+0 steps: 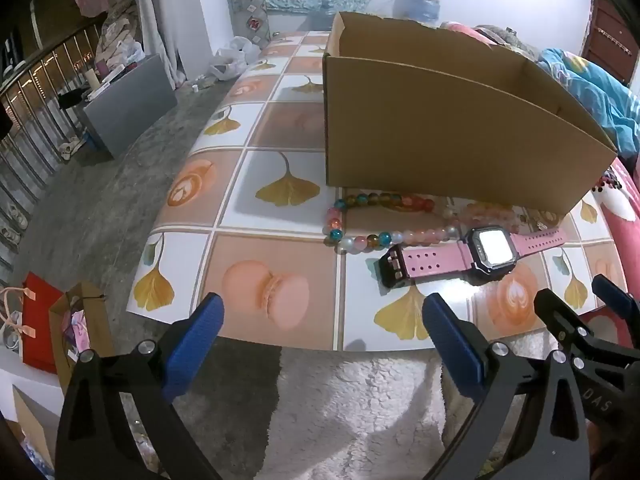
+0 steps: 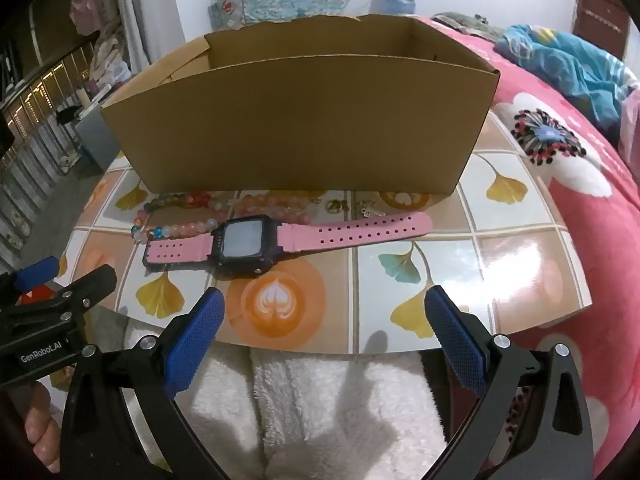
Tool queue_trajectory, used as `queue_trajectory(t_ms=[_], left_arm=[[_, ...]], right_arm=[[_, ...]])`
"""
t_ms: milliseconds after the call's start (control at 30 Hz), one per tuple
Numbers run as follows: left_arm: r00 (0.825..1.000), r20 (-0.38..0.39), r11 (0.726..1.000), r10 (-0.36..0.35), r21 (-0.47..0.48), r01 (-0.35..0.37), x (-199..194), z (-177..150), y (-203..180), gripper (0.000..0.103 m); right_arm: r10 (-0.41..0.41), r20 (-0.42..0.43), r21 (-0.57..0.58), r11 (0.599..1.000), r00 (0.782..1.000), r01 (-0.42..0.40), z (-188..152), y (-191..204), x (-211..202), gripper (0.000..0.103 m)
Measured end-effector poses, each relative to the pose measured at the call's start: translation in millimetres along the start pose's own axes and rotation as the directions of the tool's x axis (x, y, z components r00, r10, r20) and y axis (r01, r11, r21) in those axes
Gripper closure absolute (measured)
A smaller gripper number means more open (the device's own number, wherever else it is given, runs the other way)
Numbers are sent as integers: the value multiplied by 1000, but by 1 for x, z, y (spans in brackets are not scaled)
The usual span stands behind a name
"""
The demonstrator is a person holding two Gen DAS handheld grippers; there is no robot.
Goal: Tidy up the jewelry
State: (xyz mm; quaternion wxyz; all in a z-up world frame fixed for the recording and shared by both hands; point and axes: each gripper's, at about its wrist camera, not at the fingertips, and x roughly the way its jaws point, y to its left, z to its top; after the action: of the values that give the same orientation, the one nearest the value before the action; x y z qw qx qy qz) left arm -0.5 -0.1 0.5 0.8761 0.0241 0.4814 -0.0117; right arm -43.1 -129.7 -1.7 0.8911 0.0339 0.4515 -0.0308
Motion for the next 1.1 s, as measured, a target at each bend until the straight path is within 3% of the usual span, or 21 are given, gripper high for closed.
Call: queue_trajectory(t_ms=[1100], left_arm=[[1000,-8,1000,-9,-1,9,0,0,-7,6]], right_arm=[[-14,9,1,1000,1000,14,0,-6,-1,8]])
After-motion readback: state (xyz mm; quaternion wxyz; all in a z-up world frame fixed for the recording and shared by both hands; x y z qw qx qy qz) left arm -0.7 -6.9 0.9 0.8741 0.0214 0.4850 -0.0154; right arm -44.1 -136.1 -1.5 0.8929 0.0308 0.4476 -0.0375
